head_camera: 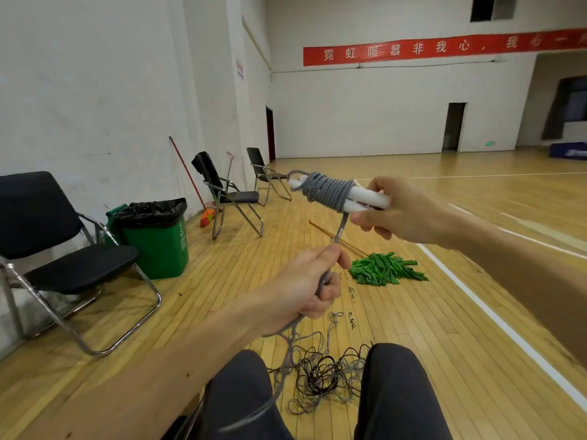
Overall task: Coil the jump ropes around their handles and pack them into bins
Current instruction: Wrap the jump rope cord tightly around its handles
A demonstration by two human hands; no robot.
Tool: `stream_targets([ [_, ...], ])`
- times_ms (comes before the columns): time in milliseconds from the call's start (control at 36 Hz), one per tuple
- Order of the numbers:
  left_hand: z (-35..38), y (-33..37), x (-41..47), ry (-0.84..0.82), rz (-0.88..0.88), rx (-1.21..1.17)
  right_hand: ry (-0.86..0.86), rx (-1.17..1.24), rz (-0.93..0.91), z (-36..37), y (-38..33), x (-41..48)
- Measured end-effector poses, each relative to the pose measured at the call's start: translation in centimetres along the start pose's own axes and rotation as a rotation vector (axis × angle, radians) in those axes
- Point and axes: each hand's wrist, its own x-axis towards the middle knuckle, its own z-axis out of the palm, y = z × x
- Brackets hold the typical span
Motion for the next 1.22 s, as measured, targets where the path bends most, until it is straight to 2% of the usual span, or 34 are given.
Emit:
stream_targets([
  [111, -0.3, 0.1, 0.5, 0.065, 0.028, 0.322, 0.032, -0.162, 0.017, 0.3, 1.5, 0.5],
  [278, -0.9, 0.5, 0.6, 0.098, 0.092, 0.660, 0.035, -0.290, 0.097, 0.5, 3.1, 0.9],
  [444, -1.5, 1.9, 1.2, 0.141, 0.233, 1.138, -0.079, -0.375, 0.173, 1.0, 3.7, 0.7],
  [611, -2.0, 3.8, 1.3, 0.201, 0.451, 1.686, -0.181, -0.444, 0.177, 1.4, 3.8, 0.9],
  [694, -2.3, 5.0, 1.5, 0.181, 0.551, 1.863, -0.237, -0.467, 0.171, 1.4, 3.8, 0.6],
  [861, -3.2, 6.6, 2.0, 0.112, 0.808, 1.967, -0.460, -0.514, 0.218, 1.7, 2.5, 0.4],
  [972, -4.0, 6.7, 2.3, 0.118, 1.007, 1.885, -0.532, -0.512, 0.241, 1.9, 2.1, 0.0],
  [1222, -4.9, 6.5, 3.7, 0.119, 1.084, 1.865, -0.574, -0.538, 0.199, 3.2, 1.3, -0.9],
])
